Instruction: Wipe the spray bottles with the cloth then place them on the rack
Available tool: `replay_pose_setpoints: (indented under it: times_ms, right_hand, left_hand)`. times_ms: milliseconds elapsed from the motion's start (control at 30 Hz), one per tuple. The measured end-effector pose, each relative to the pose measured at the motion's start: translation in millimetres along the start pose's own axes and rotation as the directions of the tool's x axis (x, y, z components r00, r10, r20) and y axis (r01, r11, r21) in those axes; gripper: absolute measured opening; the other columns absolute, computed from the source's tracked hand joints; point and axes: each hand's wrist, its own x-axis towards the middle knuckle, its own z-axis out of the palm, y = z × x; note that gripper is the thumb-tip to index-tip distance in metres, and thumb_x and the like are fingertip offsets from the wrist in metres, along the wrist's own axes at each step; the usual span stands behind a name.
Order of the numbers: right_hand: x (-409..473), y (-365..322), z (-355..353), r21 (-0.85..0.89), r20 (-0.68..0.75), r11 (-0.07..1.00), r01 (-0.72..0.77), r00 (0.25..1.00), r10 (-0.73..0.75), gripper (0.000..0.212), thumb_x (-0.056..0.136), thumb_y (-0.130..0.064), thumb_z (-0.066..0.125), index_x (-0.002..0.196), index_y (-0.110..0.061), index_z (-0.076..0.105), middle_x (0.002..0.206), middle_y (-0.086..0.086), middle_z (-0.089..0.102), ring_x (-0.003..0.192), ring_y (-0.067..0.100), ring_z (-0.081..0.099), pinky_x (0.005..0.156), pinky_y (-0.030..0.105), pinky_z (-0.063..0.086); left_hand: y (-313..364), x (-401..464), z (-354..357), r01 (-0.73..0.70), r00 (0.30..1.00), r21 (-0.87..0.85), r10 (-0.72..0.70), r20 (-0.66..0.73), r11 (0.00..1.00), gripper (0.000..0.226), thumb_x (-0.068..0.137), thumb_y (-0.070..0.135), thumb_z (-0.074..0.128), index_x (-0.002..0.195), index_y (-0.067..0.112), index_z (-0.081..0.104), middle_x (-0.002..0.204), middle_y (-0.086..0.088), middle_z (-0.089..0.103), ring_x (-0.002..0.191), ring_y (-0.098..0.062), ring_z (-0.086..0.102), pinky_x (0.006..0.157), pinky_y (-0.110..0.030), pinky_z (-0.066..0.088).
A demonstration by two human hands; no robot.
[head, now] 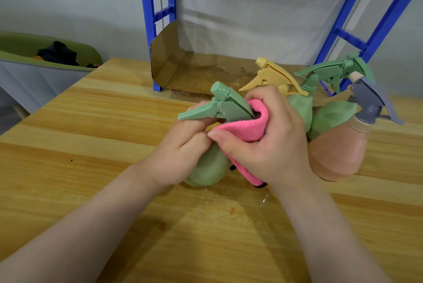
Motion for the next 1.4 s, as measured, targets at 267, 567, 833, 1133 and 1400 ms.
replay_pose_setpoints:
  times_ms: [267, 567, 833, 1133, 1400]
  right_hand:
    - [0, -4, 5, -0.027, -0.029, 0.999, 0.044, 0.999, -0.045, 0.038, 0.083, -0.045, 0.071, 0.082, -0.009, 0.060, 0.068, -0.008, 0.060, 0.060, 0.008, 0.055, 0.054, 0.027, 0.047]
    - [-3, 4, 6, 0.026, -0.210, 0.998, -0.055, 0.976, 0.060, 0.042, 0.098, -0.038, 0.053, 0.069, -0.008, 0.058, 0.055, -0.004, 0.049, 0.054, 0.012, 0.046, 0.053, 0.017, 0.037]
    - [4, 4, 6, 0.310, -0.124, 0.941, -0.137, 0.975, 0.183, 0.019, 0.099, -0.029, 0.045, 0.082, -0.029, 0.051, 0.068, -0.021, 0.052, 0.068, -0.007, 0.053, 0.066, 0.011, 0.039]
    - [14, -7, -3, 0.527, 0.256, 0.653, -0.545, 0.834, 0.490, 0.023, 0.083, -0.062, 0.065, 0.084, -0.039, 0.061, 0.074, -0.013, 0.060, 0.065, 0.004, 0.058, 0.058, 0.018, 0.046]
    - [16, -9, 6, 0.781, 0.300, 0.303, -0.546, 0.754, 0.585, 0.003, 0.086, -0.028, 0.065, 0.083, -0.028, 0.065, 0.064, -0.005, 0.053, 0.045, 0.005, 0.049, 0.045, 0.019, 0.039]
  left_hand:
    - [-13, -7, 2, 0.183, 0.978, -0.109, -0.192, -0.080, 0.977, 0.050, 0.073, 0.030, 0.042, 0.093, -0.012, 0.061, 0.094, -0.028, 0.064, 0.091, -0.045, 0.057, 0.078, -0.059, 0.047]
    - [-12, 0, 9, -0.046, 0.999, 0.265, 0.041, 0.022, 0.963, 0.037, 0.084, 0.035, 0.055, 0.106, 0.006, 0.062, 0.099, 0.023, 0.056, 0.099, 0.010, 0.048, 0.093, -0.023, 0.039]
    - [-7, 0, 5, -0.123, 0.983, 0.418, 0.168, -0.073, 0.900, 0.038, 0.091, 0.042, 0.054, 0.118, 0.018, 0.065, 0.117, 0.023, 0.057, 0.114, 0.002, 0.051, 0.101, -0.040, 0.034]
    - [-15, 3, -8, -0.188, 0.965, 0.523, 0.255, -0.058, 0.831, 0.031, 0.092, 0.036, 0.054, 0.103, 0.009, 0.065, 0.103, 0.026, 0.052, 0.093, -0.011, 0.058, 0.093, -0.059, 0.040]
    - [-13, 1, -5, -0.191, 0.950, 0.574, 0.298, -0.097, 0.797, 0.040, 0.092, 0.037, 0.054, 0.109, 0.004, 0.067, 0.107, 0.004, 0.064, 0.102, -0.021, 0.058, 0.103, -0.040, 0.028]
